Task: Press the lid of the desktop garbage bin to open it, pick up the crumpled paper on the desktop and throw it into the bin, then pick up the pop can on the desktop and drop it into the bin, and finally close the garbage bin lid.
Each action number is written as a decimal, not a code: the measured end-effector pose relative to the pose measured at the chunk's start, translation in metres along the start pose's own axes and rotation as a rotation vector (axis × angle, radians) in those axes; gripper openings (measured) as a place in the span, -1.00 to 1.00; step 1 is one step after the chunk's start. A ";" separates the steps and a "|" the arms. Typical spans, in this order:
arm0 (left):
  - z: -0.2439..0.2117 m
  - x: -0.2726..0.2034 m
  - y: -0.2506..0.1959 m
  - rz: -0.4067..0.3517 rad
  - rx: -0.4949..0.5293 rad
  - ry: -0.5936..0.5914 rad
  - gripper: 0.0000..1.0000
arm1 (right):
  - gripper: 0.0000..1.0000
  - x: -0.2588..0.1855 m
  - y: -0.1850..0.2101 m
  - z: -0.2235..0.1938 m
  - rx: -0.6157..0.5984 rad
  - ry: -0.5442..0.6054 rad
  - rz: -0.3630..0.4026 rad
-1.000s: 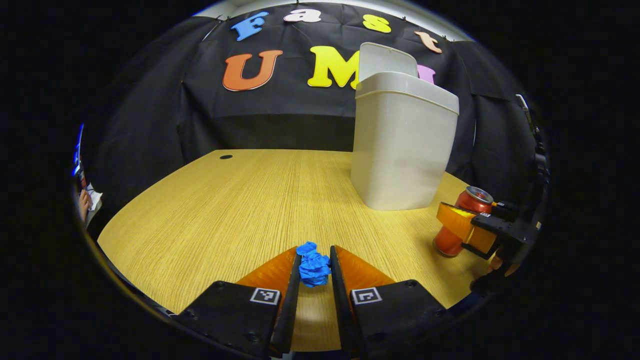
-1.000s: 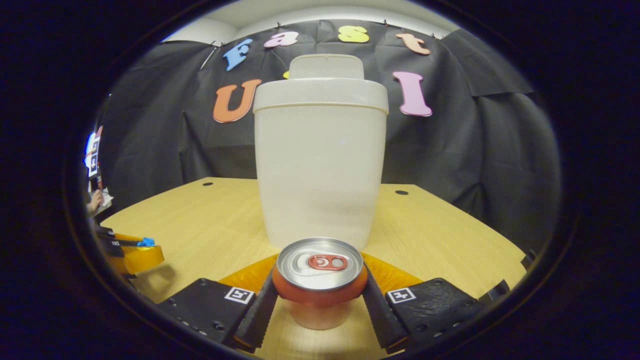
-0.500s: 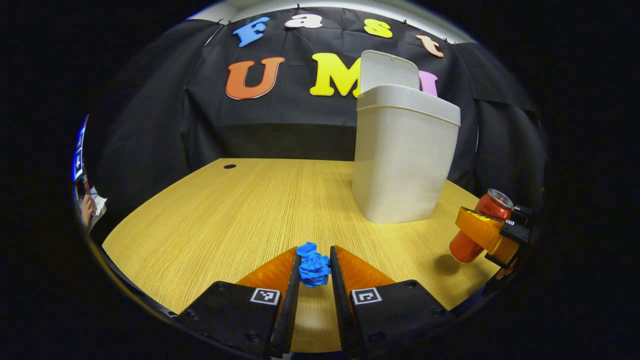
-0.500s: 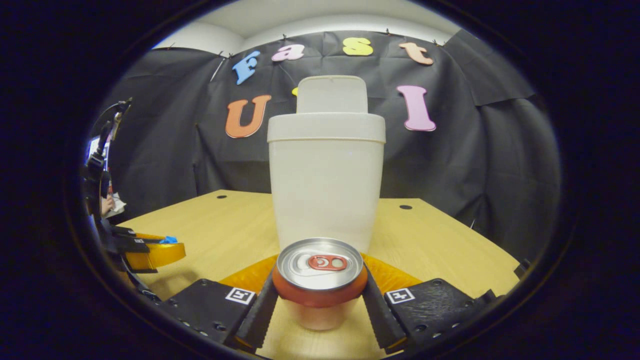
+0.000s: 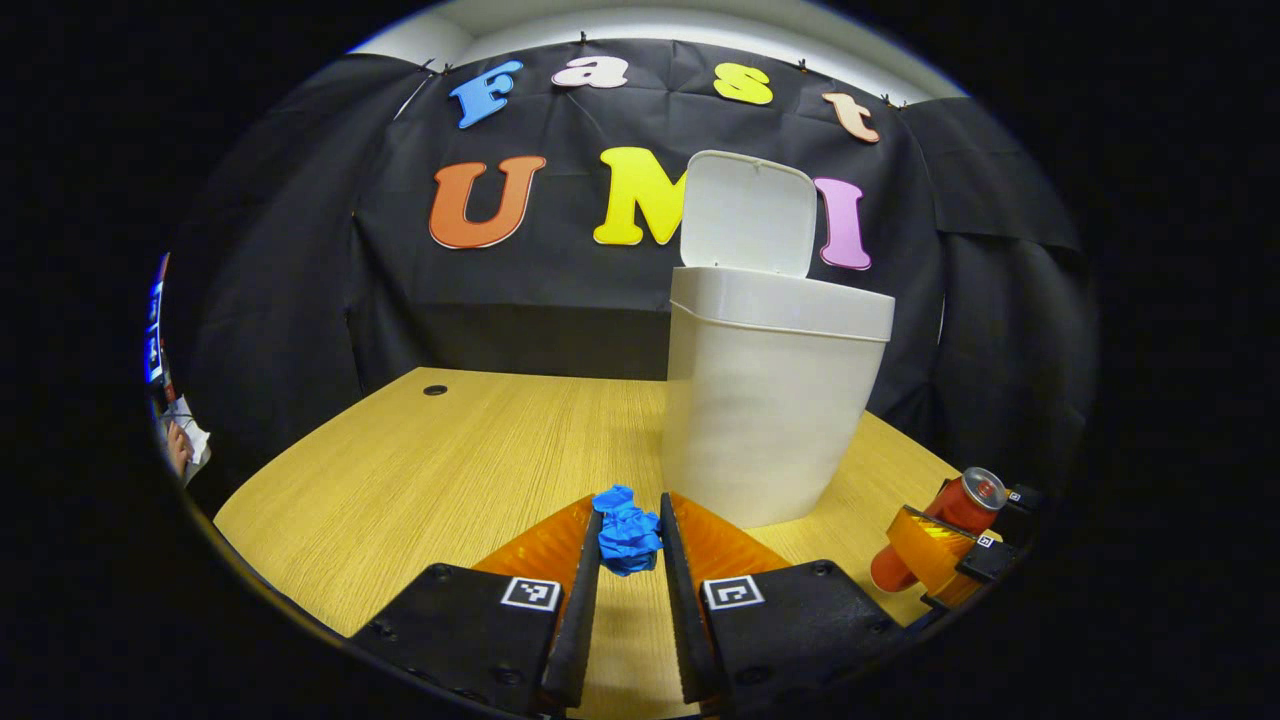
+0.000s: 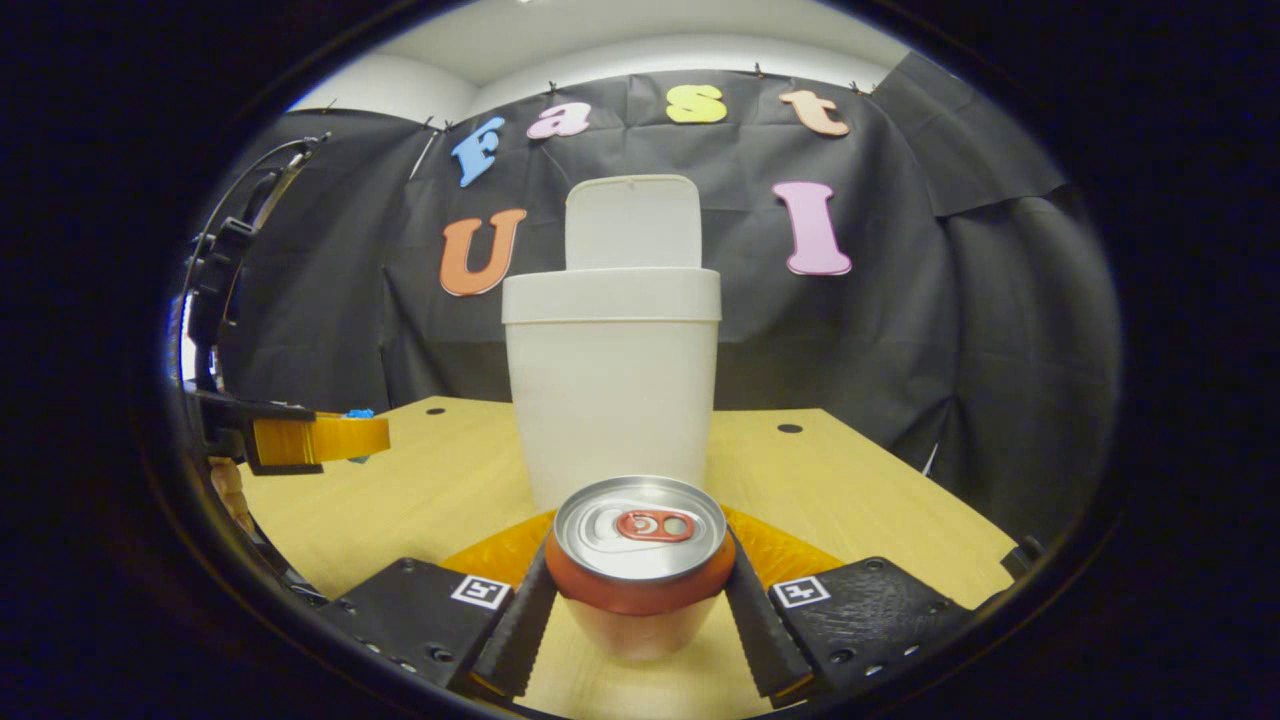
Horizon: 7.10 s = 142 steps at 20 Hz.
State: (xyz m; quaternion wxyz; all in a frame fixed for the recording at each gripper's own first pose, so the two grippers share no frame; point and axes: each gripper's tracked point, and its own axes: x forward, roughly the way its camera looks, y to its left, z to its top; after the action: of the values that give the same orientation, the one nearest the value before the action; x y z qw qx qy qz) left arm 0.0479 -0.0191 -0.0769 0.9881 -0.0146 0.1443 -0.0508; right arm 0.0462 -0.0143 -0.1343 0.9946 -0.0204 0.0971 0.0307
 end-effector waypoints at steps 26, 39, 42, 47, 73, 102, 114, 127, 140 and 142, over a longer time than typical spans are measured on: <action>0.192 0.065 -0.073 -0.025 0.052 -0.296 -0.25 | 0.59 -0.034 -0.037 -0.014 0.038 -0.017 0.093; 0.200 0.138 -0.148 -0.047 0.147 -0.230 -0.12 | 0.60 -0.041 -0.044 -0.020 0.129 0.006 0.142; 0.192 0.137 -0.152 -0.042 0.115 -0.214 0.18 | 0.59 -0.042 -0.051 -0.024 0.149 0.015 0.138; 0.187 0.115 -0.148 0.008 0.148 -0.259 1.00 | 0.59 -0.045 -0.062 -0.029 0.174 0.031 0.130; 0.086 -0.025 -0.036 0.104 0.099 -0.352 1.00 | 0.59 -0.084 -0.095 0.026 0.071 -0.038 -0.086; 0.059 -0.032 0.037 0.108 0.090 -0.267 1.00 | 0.59 -0.030 0.039 0.260 -0.189 -0.128 0.039; 0.049 -0.021 0.050 0.115 0.080 -0.240 1.00 | 0.59 0.096 0.064 0.326 -0.096 -0.086 -0.038; 0.045 -0.016 0.043 0.120 0.104 -0.228 1.00 | 0.60 0.209 0.051 0.286 0.047 0.046 -0.129; 0.048 -0.017 0.060 0.115 0.052 -0.233 1.00 | 0.90 0.190 0.045 0.286 -0.108 0.053 -0.191; 0.051 -0.023 0.071 0.146 0.069 -0.240 1.00 | 0.96 0.180 0.047 0.311 -0.134 -0.013 -0.189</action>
State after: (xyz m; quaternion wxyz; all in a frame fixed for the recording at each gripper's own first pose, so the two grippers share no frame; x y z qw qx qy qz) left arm 0.0471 0.0544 -0.0250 0.9993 0.0237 0.0242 0.0184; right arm 0.2790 0.0576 0.1345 0.9901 -0.0954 0.0858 -0.0567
